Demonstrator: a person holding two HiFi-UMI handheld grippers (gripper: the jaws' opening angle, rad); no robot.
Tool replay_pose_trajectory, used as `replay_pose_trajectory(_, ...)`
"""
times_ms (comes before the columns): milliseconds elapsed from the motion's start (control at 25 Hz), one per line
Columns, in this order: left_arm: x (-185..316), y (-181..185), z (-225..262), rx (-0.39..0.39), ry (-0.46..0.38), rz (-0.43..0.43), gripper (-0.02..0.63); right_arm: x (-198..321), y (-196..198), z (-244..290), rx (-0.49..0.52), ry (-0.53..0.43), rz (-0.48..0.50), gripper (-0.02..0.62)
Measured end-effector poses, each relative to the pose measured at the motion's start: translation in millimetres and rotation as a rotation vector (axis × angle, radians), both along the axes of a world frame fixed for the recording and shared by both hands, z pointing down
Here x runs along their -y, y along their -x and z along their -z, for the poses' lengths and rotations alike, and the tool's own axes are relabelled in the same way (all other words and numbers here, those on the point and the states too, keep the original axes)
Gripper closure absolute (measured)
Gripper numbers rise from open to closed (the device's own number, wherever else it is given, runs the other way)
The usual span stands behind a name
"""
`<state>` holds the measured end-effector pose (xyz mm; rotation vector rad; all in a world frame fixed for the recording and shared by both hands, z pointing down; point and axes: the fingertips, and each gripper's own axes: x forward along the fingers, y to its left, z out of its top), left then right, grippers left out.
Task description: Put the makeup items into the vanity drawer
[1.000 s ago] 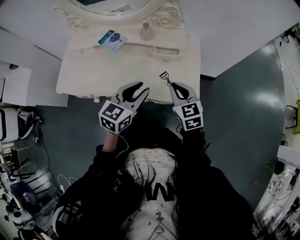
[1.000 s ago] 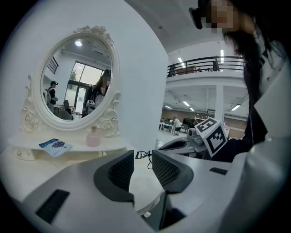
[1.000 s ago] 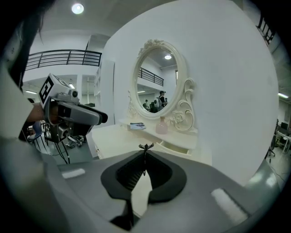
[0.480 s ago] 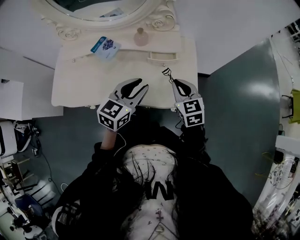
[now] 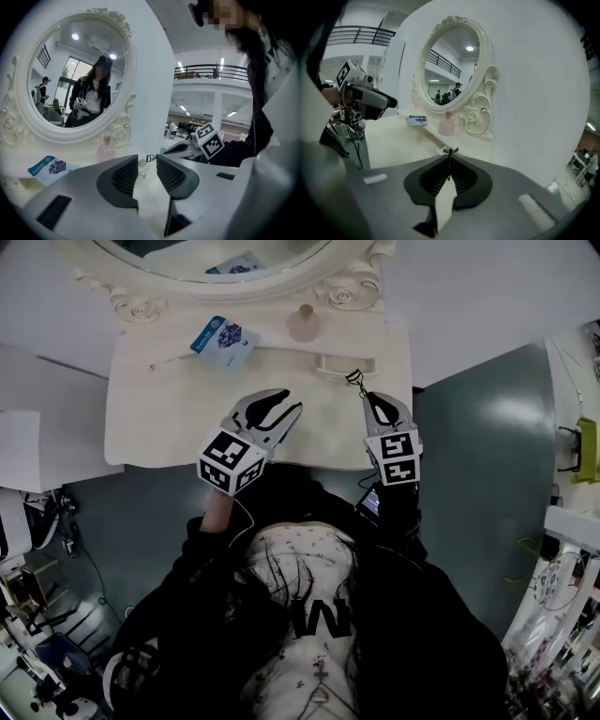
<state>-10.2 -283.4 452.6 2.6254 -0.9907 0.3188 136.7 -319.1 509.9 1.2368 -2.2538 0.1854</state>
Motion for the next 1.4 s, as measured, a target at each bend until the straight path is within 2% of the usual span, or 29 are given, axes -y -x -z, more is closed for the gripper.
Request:
replay_pose_trajectory(200,19.8,21.2,-4.7,-0.031,0.017,0.001,0.483,18.8,5.9,-6.7,-0.089,-0.006,0.051,0.577)
replay_pose_trajectory(440,40.4,31.8,-7.8,-0.098,0.042,-0.009,0.483,46.3,15.7,-18.8,-0.262,-0.029,0.225,0.577)
replay_pose_trajectory(680,52.1,33.2,-7.3,-0.122,0.043,-0.03,0.483,54.0,25.7,-41.0,-0.386,-0.009,0.363,0.577)
replay_pose_trajectory(960,65.8,46.5,-5.5,-0.14,0.044,-0.013,0.483,60.0,41.5,-67.0,-0.506,0.027,0.522,0.575)
replay_pose_trajectory(1080,70.7,51.3,-4.8,-0.144,0.047,-0.009,0.483,64.3,41.8,-77.8,-0.533,0.052,0.538,0.575)
replay_pose_trajectory(1240,75.4,57.2,-7.0,-0.146,0.054,-0.009,0.483,71.2,38.8,-87.7,-0.532,0.078,0.508,0.571)
replay_pose_trajectory(1400,80.6,62.0,-10.5,-0.158,0.07,0.006,0.483,72.7,29.8,-98.0,-0.6,0.107,0.512,0.574)
